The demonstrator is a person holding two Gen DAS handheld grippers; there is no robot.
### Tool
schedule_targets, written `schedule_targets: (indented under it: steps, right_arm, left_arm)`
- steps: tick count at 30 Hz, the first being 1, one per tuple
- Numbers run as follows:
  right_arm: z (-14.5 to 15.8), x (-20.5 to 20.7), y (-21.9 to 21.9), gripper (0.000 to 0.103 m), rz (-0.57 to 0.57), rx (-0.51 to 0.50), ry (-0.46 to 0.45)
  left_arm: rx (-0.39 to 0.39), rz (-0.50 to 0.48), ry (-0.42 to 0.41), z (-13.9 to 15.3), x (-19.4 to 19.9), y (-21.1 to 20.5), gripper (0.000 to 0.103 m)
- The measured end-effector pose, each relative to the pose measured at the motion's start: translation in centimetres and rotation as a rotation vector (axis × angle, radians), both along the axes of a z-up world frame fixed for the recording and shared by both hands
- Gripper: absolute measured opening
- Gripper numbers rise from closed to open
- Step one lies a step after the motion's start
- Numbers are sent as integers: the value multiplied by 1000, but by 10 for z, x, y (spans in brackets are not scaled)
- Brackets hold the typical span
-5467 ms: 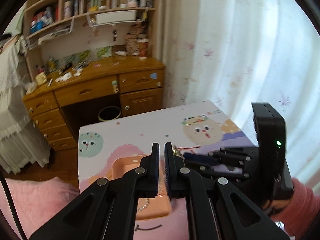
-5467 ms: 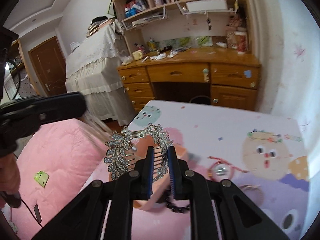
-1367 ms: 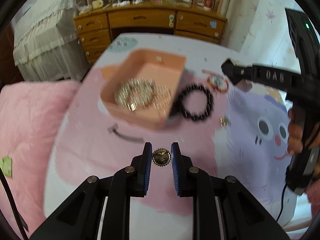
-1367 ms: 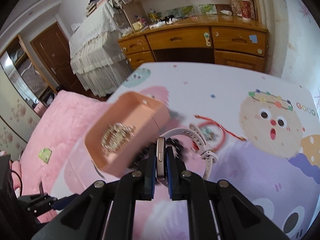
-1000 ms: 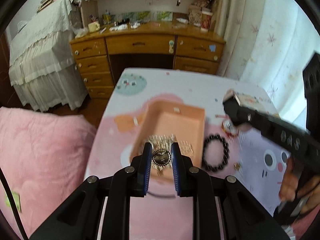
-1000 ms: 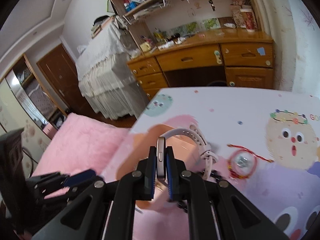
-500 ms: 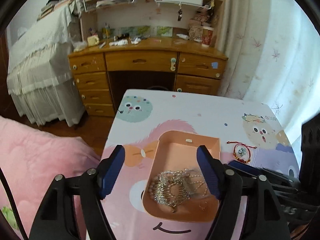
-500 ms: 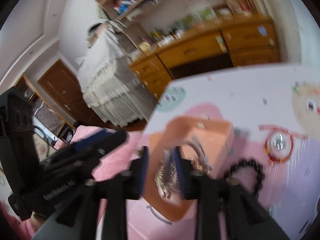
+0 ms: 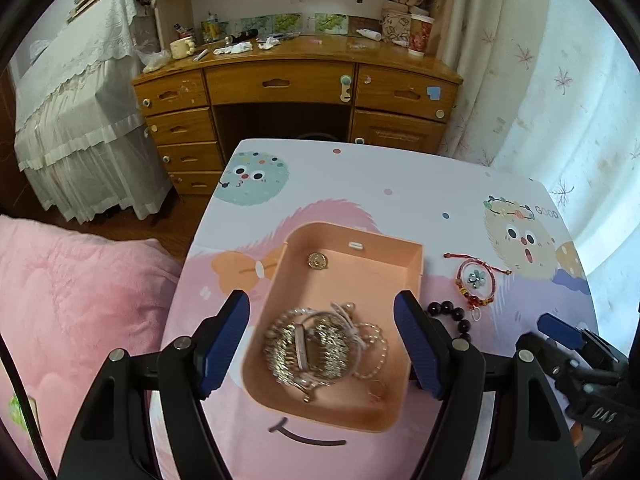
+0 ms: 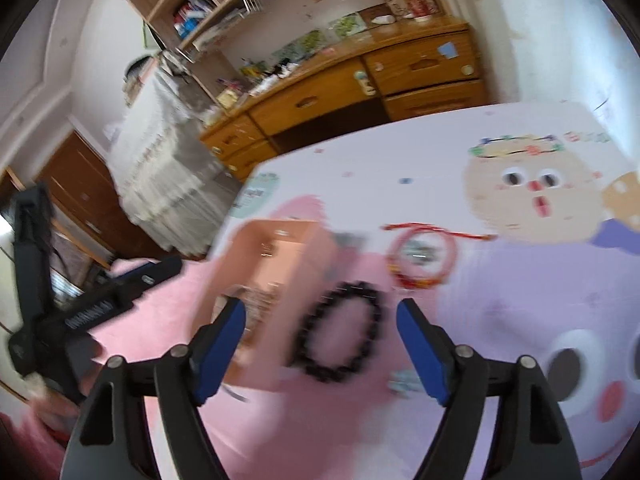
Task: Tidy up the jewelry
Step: 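Grasp the black bead bracelet with the left gripper while the right gripper grasps the blue flower brooch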
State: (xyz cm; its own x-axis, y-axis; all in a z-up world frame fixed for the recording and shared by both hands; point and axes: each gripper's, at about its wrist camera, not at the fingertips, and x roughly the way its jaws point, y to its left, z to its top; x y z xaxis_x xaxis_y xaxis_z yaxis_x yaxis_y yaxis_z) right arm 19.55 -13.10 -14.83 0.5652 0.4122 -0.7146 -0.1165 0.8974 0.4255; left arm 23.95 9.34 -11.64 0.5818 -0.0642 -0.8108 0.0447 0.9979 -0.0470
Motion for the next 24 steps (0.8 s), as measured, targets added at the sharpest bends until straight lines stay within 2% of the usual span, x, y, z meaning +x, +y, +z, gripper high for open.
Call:
schedule_targets:
  steps: [2, 5, 12, 17, 20, 22, 24]
  right_arm:
    - [-2, -5, -5, 79, 10, -75, 2]
    - [-7, -14, -10, 79, 52, -199, -14]
    - [-23, -42, -2, 79, 231, -452, -103]
    - [-32, -57, 9, 79, 365, -480, -187]
    - [-43, -57, 16, 79, 420, -482, -177]
    - [-48, -56, 19, 74, 438, -482, -175]
    - [-54, -52, 19, 64, 441, -479, -160]
  left_arm:
    - [-12, -12, 5, -2, -3, -7, 73]
    - [-27, -98, 26, -5, -8, -24, 73]
    - [52, -417, 24, -10, -26, -76, 73]
    - [151, -645, 71, -22, -29, -115, 73]
    - [201, -729, 115, -33, -25, -131, 72]
    - [223, -770, 146, -42, -22, -142, 67]
    - [238, -803, 187, -53, -20, -151, 65]
